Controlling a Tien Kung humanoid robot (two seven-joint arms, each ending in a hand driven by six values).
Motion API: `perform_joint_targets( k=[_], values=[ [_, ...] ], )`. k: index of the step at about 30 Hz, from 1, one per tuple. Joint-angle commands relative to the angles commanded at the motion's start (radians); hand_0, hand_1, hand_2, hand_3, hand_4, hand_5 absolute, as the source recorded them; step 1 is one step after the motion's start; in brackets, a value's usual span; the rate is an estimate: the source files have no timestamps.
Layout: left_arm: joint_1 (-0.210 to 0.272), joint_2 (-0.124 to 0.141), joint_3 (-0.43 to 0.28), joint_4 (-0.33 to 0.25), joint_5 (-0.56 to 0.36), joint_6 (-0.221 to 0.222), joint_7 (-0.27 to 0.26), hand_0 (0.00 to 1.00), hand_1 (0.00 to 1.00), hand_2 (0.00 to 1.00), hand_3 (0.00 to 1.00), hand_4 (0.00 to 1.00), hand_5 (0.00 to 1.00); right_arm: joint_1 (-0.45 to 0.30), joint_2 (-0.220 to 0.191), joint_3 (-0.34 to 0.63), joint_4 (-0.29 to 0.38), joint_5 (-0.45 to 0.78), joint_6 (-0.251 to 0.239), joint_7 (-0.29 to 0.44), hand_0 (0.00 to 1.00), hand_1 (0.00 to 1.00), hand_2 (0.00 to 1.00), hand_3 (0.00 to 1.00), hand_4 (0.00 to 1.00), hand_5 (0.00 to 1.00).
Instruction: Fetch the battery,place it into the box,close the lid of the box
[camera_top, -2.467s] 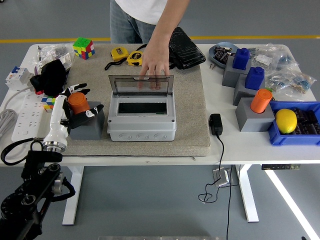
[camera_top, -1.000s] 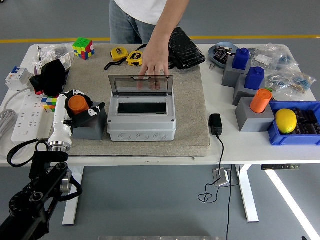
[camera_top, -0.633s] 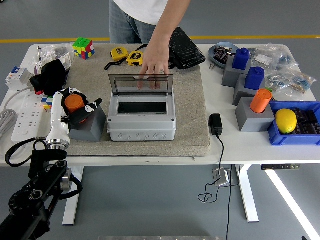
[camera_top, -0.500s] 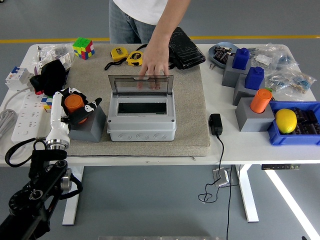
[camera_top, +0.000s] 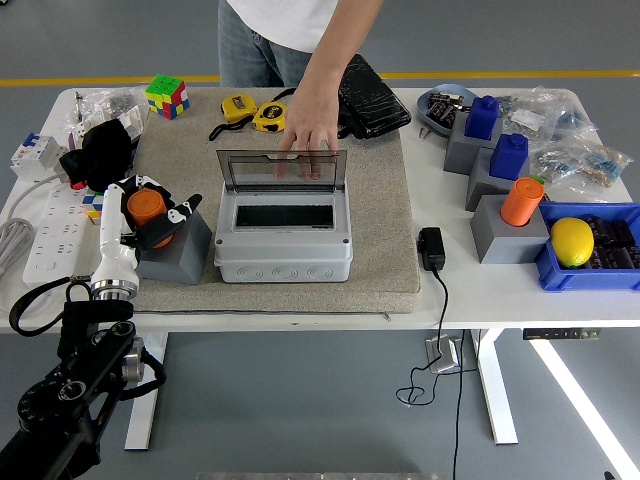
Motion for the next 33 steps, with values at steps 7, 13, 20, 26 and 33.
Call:
perform_joint_targets(
  k=[7,13,20,26,33],
  values=[
    [-0.008,-0.001,0.000,-0.012,-0.004,0.014,-0.007,0.151,0.189,0.217,0.202,0.998,0.139,0.003,0.001,0.002,0.000,-0.002,0.000,0.000,0.816,0.770,0.751,0.792,0.998,0.998],
    [-0.008,-0.001,0.003,-0.027,-0.002,0.020,-0.008,0.151,0.188,0.217,0.201,0.998,0.146,0.002,0.001,0.008,0.000,-0.006,0.000,-0.001,0.816,0.770,0.750,0.793,0.998,0.998],
    [-0.002,0.016,0.011,-0.131,0.108,0.064,0.042,0.143,0.174,0.202,0.188,0.998,0.144,0.006,0.001,0.018,0.000,-0.011,0.000,-0.001,0.816,0.770,0.751,0.793,0.998,0.998],
    [-0.002,0.047,0.031,-0.255,0.330,0.086,0.178,0.082,0.098,0.131,0.117,0.940,0.101,0.007,0.002,0.033,0.000,-0.022,0.000,-0.002,0.816,0.770,0.751,0.793,0.998,0.998],
    [-0.015,0.078,0.060,-0.320,0.589,0.110,0.305,0.032,0.043,0.080,0.076,0.858,0.069,0.011,0.002,0.041,0.000,-0.027,-0.001,-0.001,0.816,0.770,0.751,0.793,0.998,0.998]
  ],
)
